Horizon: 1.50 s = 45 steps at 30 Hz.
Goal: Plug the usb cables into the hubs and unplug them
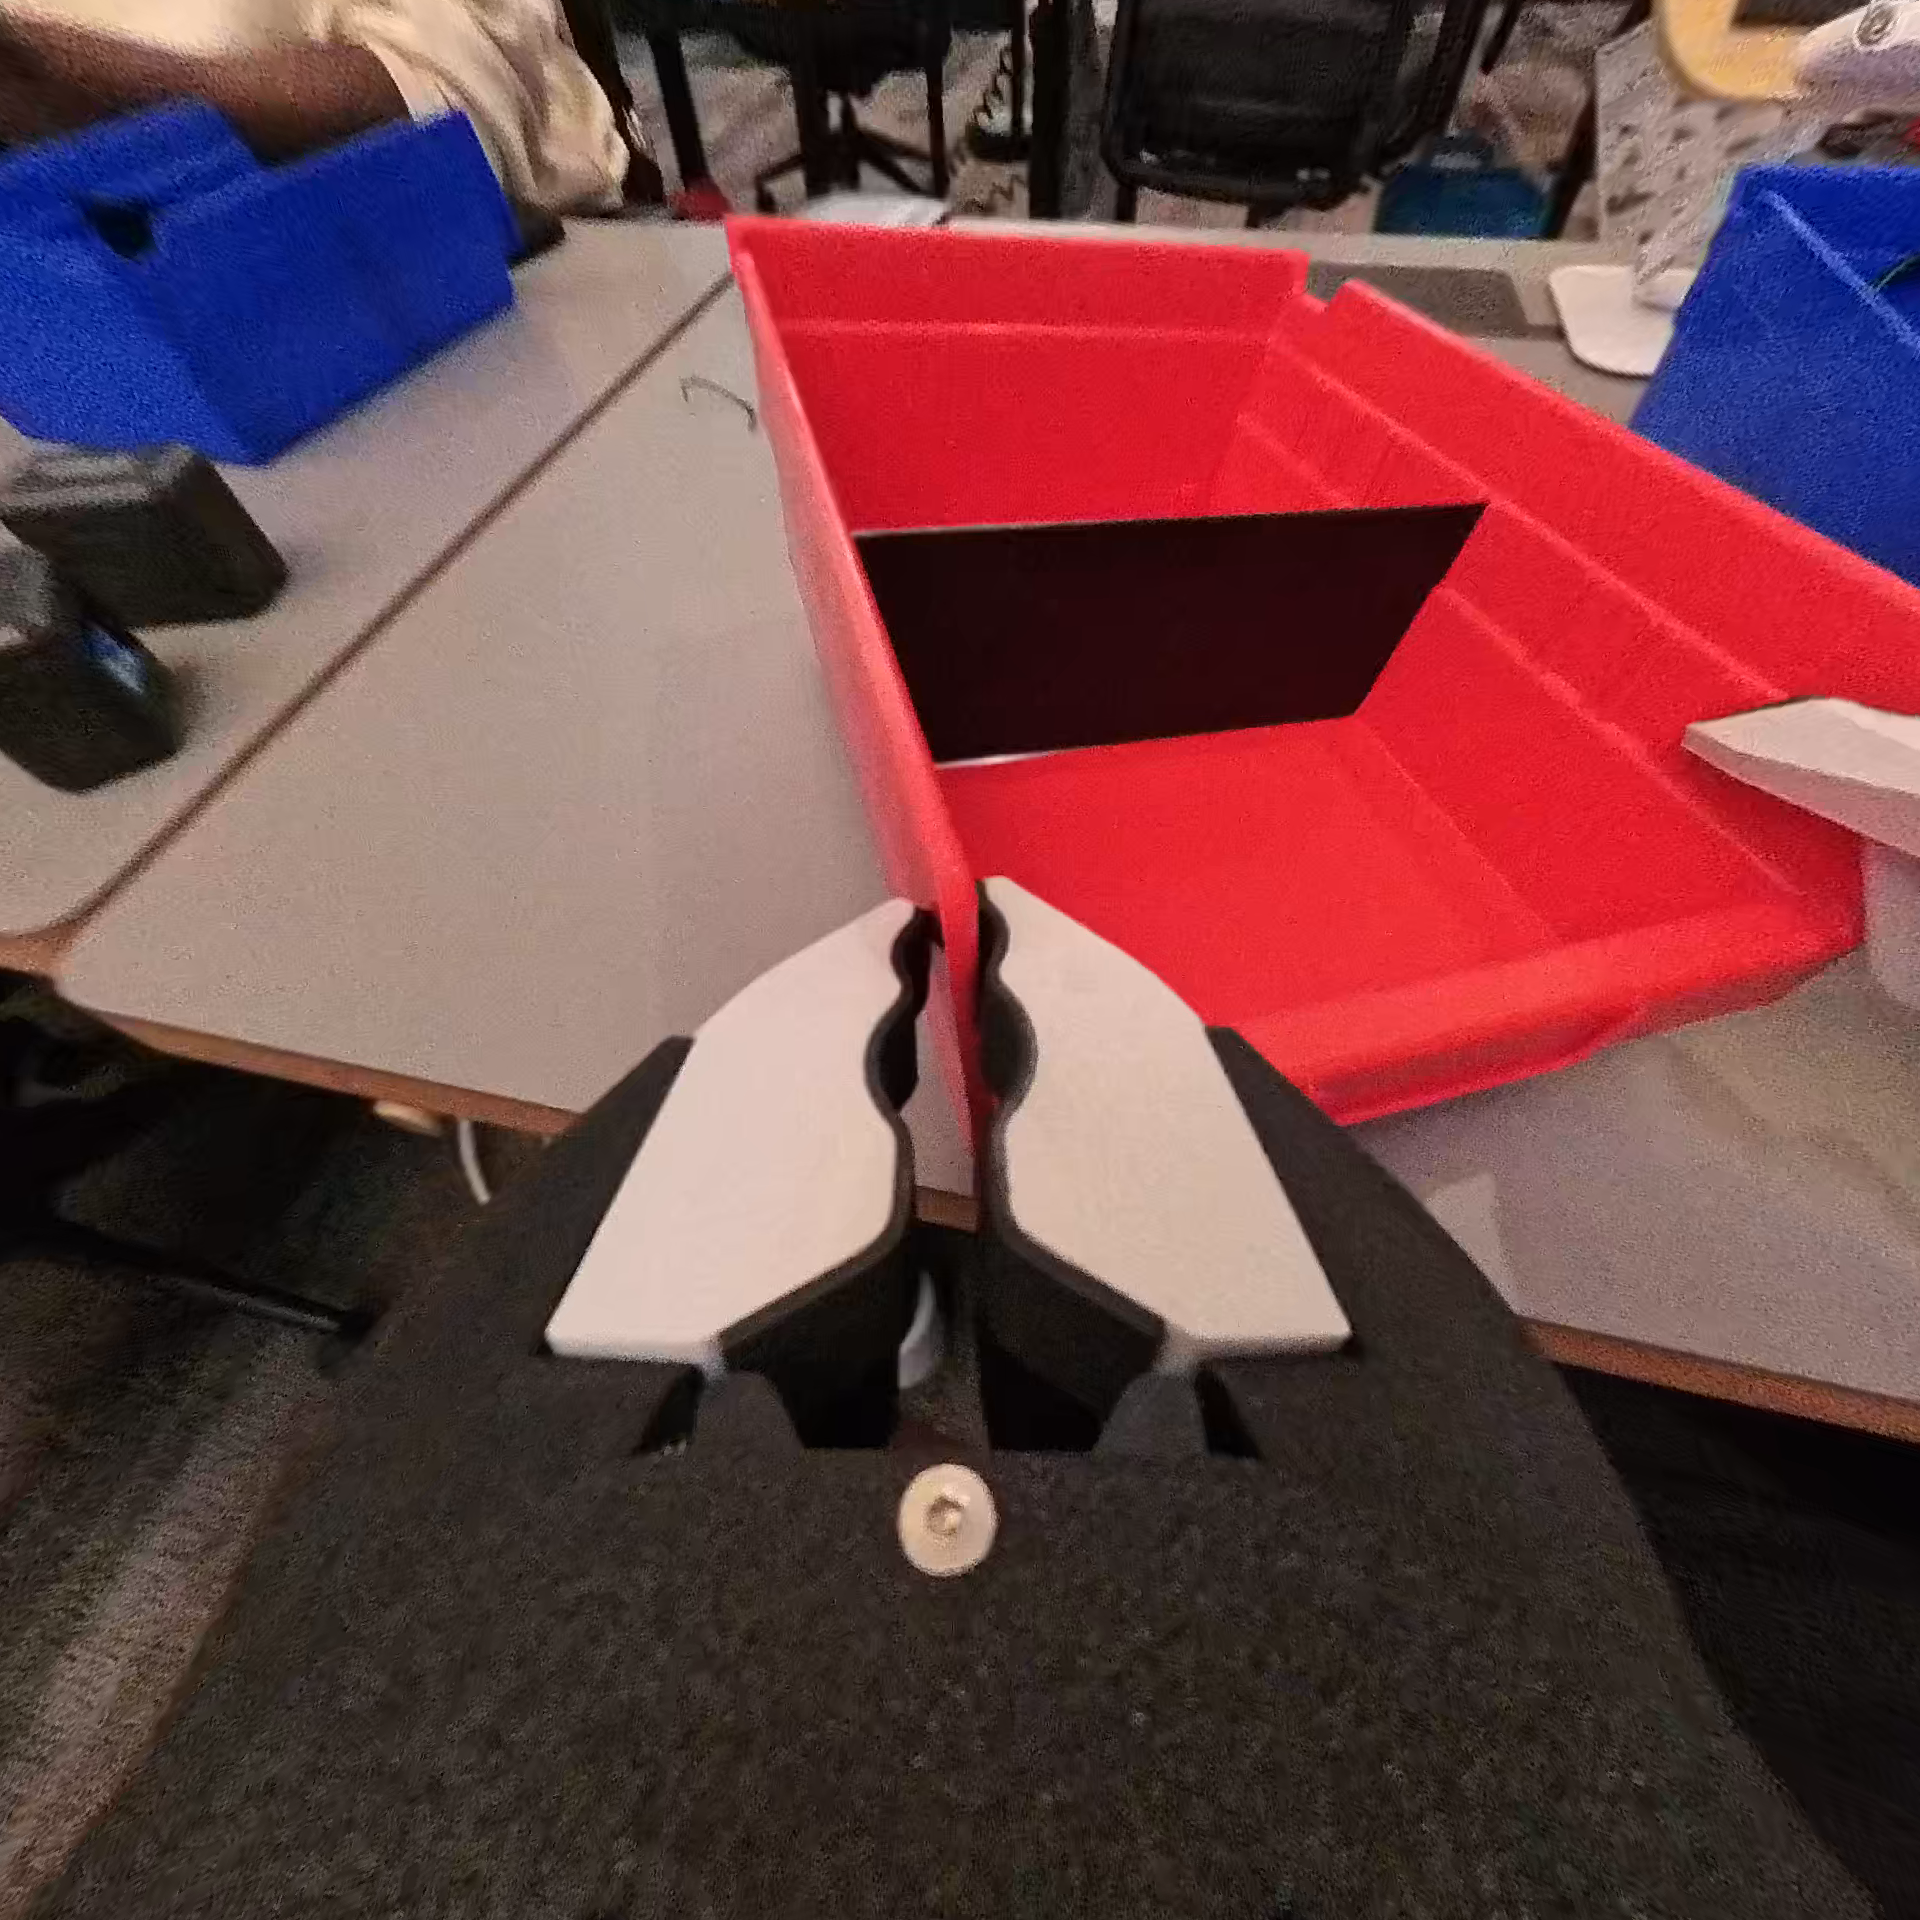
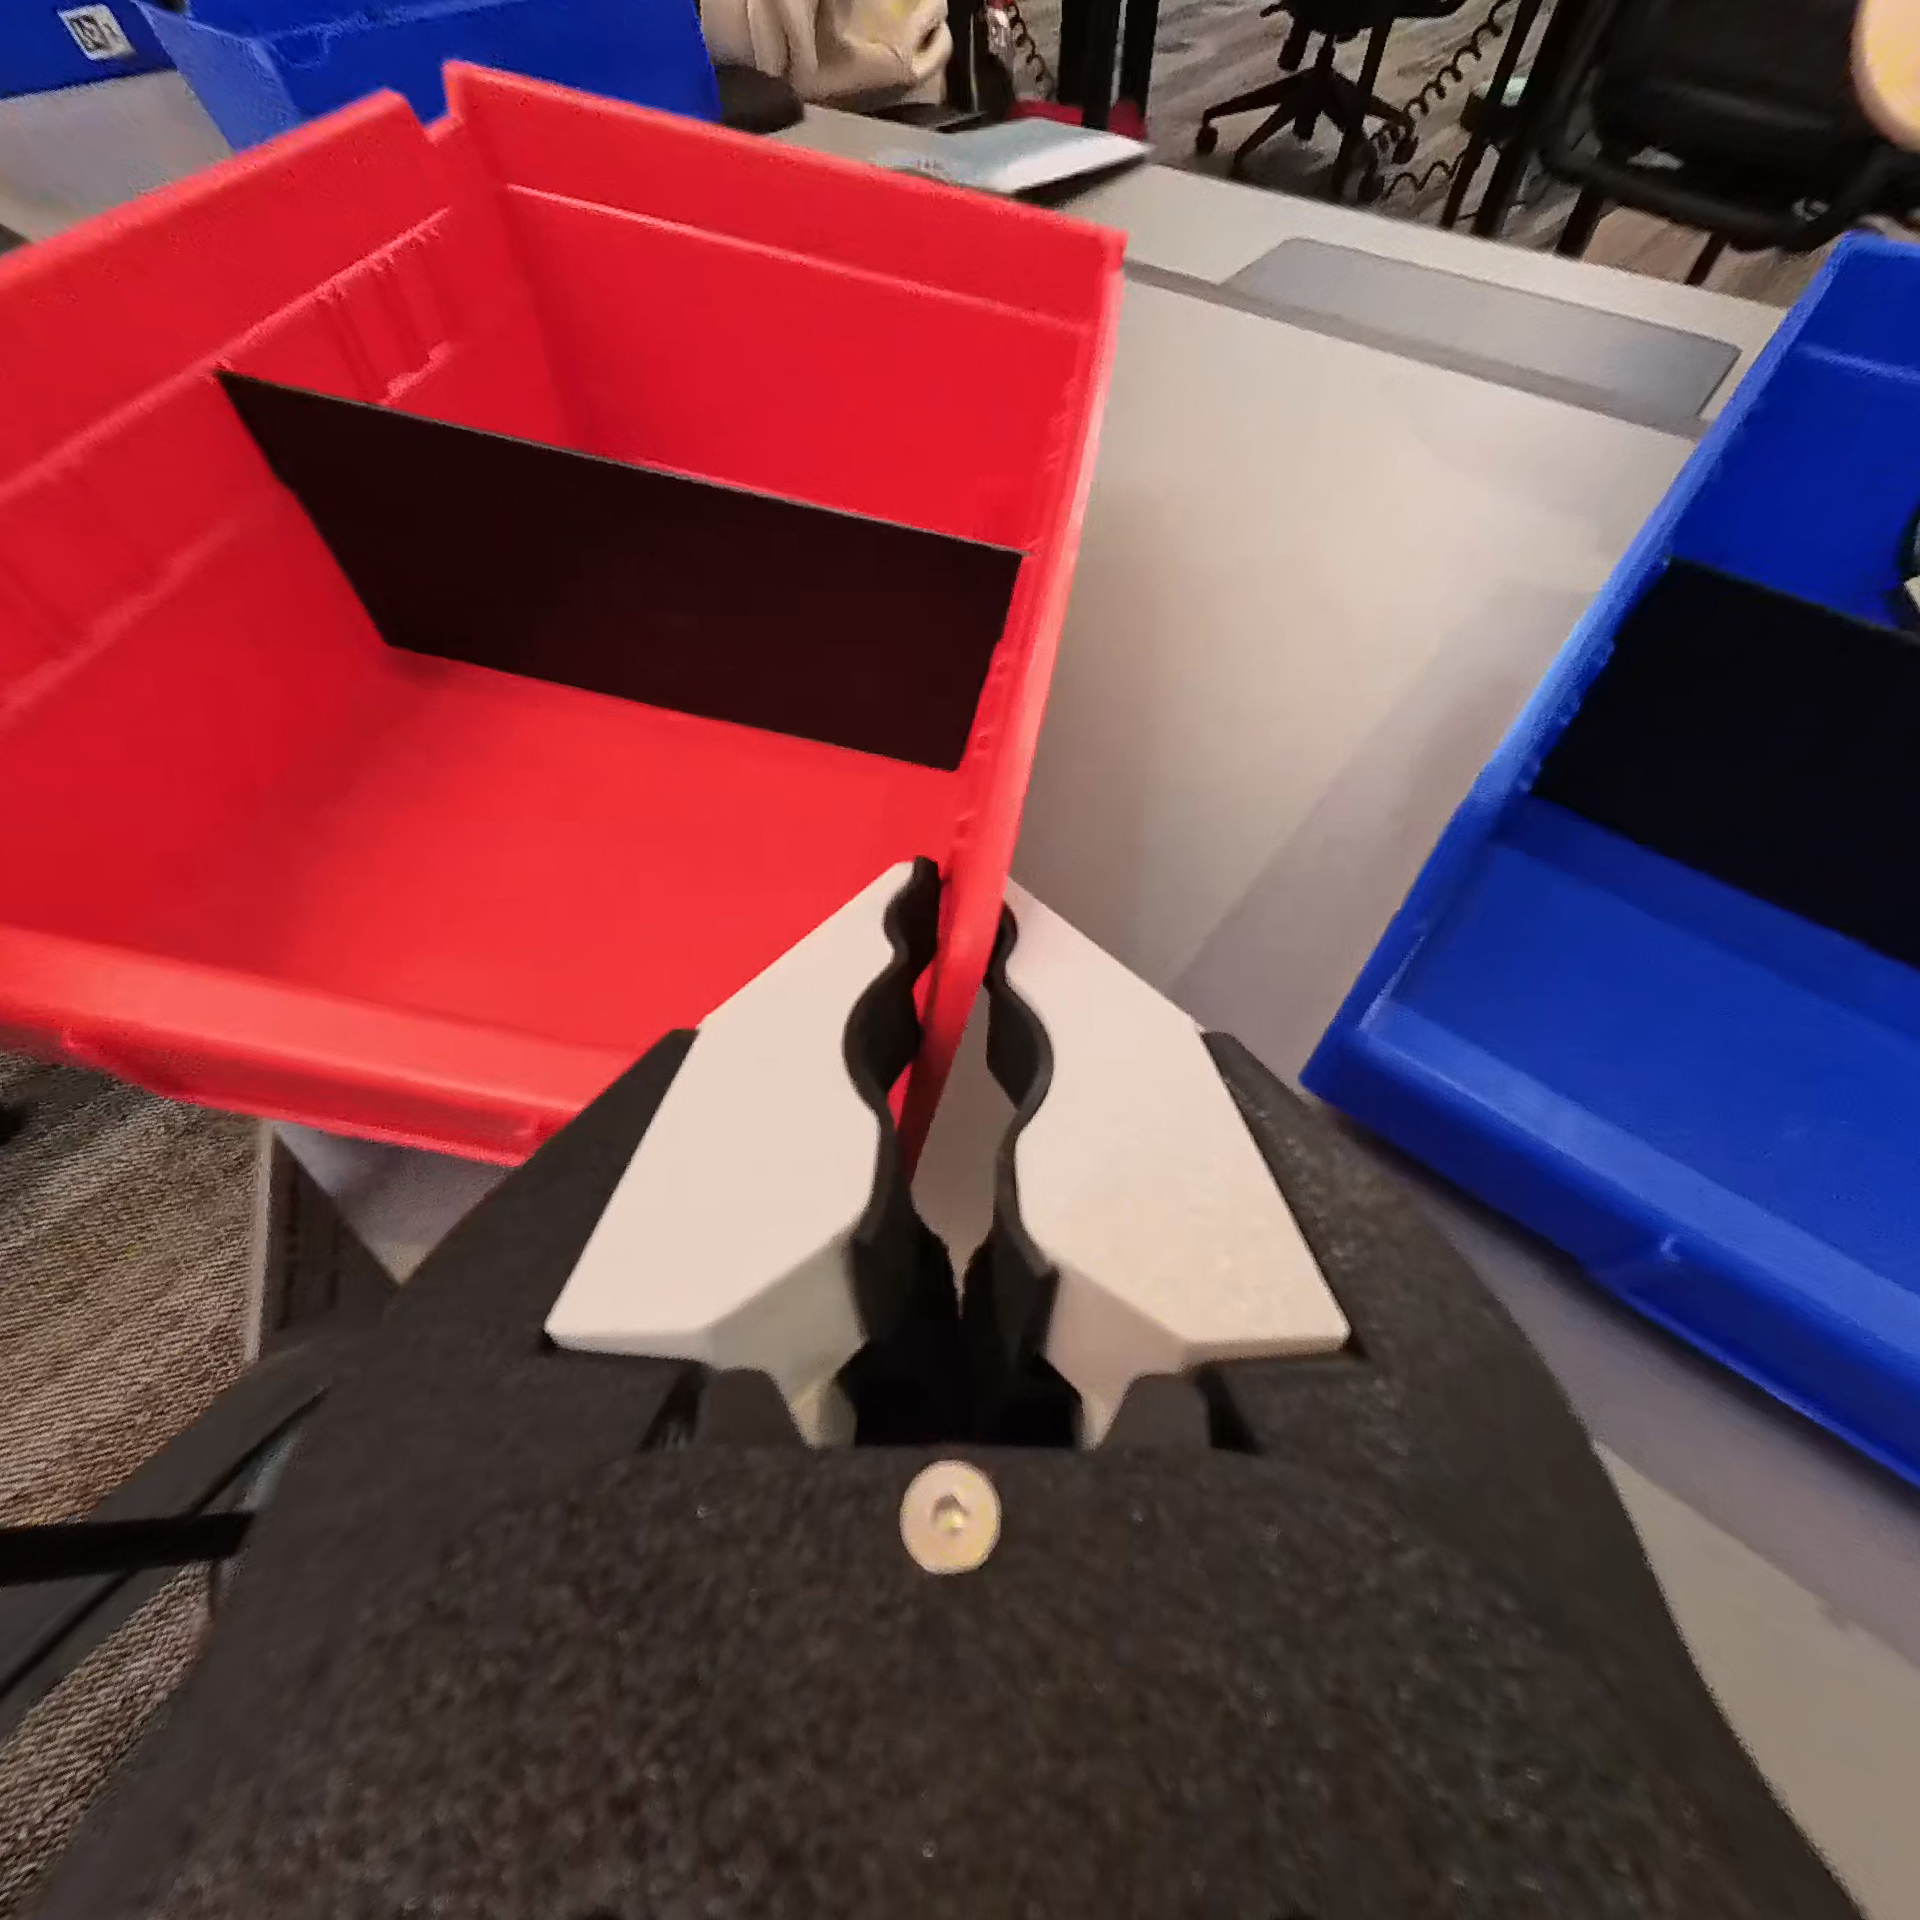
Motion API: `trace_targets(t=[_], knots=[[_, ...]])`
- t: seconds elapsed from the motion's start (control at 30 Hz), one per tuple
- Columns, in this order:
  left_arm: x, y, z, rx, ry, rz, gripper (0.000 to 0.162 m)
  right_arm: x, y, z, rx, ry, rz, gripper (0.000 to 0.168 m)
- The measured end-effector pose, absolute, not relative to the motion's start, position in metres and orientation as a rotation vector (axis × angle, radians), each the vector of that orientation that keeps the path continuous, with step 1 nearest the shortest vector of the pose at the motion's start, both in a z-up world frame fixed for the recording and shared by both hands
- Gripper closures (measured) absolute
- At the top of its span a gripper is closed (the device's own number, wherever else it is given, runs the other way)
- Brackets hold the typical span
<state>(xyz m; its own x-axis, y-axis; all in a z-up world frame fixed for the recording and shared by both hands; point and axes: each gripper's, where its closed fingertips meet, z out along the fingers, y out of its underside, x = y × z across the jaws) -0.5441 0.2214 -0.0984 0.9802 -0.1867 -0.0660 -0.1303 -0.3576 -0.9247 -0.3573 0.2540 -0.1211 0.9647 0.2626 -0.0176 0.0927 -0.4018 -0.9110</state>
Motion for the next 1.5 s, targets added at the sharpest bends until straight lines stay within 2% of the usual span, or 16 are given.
trace_targets(t=[0.1,0.27,0.4,0.53,0.7,0.9,1.0,1.23,1.33,1.4,1.5], knots=[[-0.540,0.208,-0.070,-1.850,0.236,0.021,0.157,-0.353,0.248,-0.090,-1.900,-0.276,0.154,0.164],[-0.505,0.207,-0.016,-1.718,0.260,-0.030,0.157,-0.310,0.237,0.001,-1.681,-0.238,0.036,0.164],[-0.426,0.225,0.034,-1.632,0.347,-0.168,0.157,-0.227,0.224,0.062,-1.582,-0.159,-0.151,0.164],[-0.310,0.230,0.060,-1.579,0.507,-0.295,0.157,-0.110,0.188,0.076,-1.596,-0.009,-0.343,0.165],[-0.133,0.200,0.046,-1.542,0.743,-0.467,0.156,0.057,0.127,0.055,-1.649,0.313,-0.459,0.165],[0.020,0.173,-0.051,-1.668,0.924,-0.519,0.156,0.192,0.080,-0.049,-1.834,0.489,-0.506,0.165],[0.041,0.159,-0.083,-1.712,0.918,-0.548,0.155,0.215,0.079,-0.083,-1.870,0.485,-0.447,0.164],[0.053,0.150,-0.127,-1.807,0.973,-0.597,0.146,0.235,0.092,-0.126,-1.940,0.579,-0.403,0.159],[0.055,0.153,-0.129,-1.850,0.969,-0.688,0.143,0.234,0.091,-0.130,-1.949,0.554,-0.385,0.160],[0.055,0.149,-0.129,-1.875,1.004,-0.753,0.135,0.232,0.089,-0.131,-1.965,0.543,-0.397,0.160],[0.046,0.136,-0.112,-1.870,1.044,-0.931,0.135,0.230,0.085,-0.131,-1.968,0.551,-0.426,0.160]])
